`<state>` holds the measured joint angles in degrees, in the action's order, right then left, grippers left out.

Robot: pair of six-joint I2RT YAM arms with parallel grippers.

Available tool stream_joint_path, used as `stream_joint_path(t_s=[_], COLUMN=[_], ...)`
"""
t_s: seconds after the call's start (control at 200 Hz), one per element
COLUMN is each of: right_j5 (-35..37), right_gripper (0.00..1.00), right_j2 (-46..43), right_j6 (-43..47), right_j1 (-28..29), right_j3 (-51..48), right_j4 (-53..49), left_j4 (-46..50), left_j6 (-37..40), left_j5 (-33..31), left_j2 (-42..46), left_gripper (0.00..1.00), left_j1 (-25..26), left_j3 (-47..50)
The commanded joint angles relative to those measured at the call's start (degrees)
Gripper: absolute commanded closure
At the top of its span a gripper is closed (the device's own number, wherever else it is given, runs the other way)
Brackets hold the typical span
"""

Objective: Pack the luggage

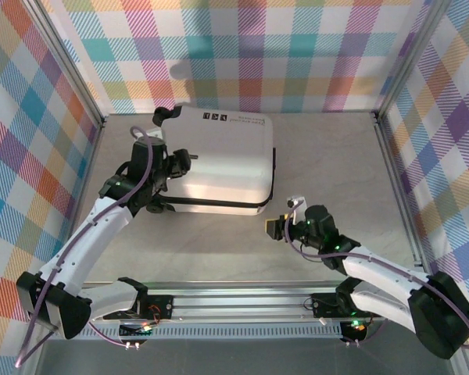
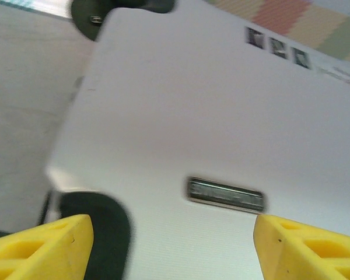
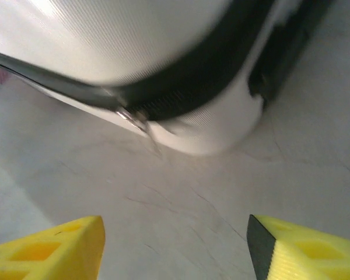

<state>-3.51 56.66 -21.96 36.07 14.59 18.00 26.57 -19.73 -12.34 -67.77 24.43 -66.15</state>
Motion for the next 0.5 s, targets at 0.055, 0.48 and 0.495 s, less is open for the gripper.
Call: stream_joint_path(t_s=[0.055,0.48,0.495], right_j5=[9.39,9.98,10.13], right_gripper=[0.39,0.45,0.45], right_j2=[5.79,20.92,21.27], right_j6=[3.59,7.66,7.71], right_j1=[2.98,8.6,8.72], right_j3=[-1.0,6.24,6.5], right_j4=[14.91,22.44,22.35], left_j4=[-3.27,-2.14,-2.2], left_j6=[1.58,5.58,5.64], left_j5=[4.88,6.1,6.25], left_j2=[-4.98,-21.86,-22.45], left_gripper=[0.27,0.28,0.28], left_j1=[5.61,15.92,16.24], left_j3=[-6.3,-25.06,-25.72])
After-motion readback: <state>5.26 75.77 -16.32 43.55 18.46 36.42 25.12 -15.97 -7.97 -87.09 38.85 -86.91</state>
